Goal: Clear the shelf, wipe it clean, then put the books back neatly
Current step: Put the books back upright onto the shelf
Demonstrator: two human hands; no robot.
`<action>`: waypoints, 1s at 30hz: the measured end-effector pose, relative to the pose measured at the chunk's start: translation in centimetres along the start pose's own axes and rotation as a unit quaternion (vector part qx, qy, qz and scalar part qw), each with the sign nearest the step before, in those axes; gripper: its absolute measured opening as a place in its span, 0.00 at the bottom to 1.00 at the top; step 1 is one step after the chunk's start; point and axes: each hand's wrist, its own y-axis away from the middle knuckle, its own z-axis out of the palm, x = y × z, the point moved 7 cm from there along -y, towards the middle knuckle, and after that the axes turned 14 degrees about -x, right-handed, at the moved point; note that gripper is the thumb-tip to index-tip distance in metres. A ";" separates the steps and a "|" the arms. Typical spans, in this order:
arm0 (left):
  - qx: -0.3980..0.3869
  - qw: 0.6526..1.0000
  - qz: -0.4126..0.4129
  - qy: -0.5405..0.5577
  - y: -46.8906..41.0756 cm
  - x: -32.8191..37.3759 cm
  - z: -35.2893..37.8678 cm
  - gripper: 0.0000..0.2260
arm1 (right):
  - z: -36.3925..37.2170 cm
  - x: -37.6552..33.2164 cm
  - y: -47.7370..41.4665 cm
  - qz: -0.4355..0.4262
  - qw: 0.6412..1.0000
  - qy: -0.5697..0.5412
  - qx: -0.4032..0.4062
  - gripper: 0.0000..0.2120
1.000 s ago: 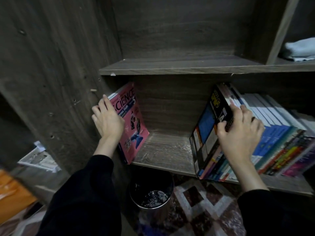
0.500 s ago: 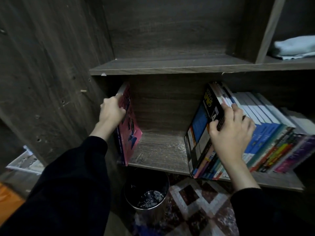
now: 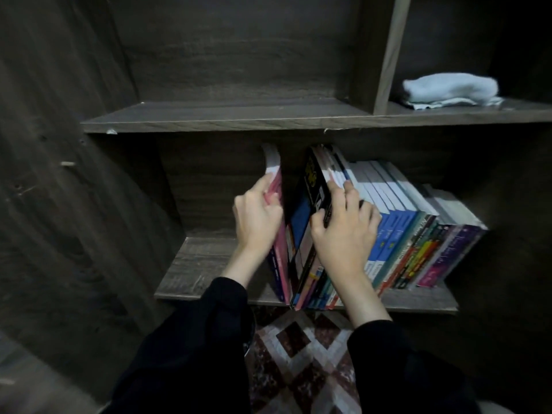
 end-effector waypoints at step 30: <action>-0.337 0.940 0.044 -0.022 3.4 -4.1 7.6 0.42 | 0.3 1.6 1.8 -0.100 0.990 -0.017 -0.096 0.43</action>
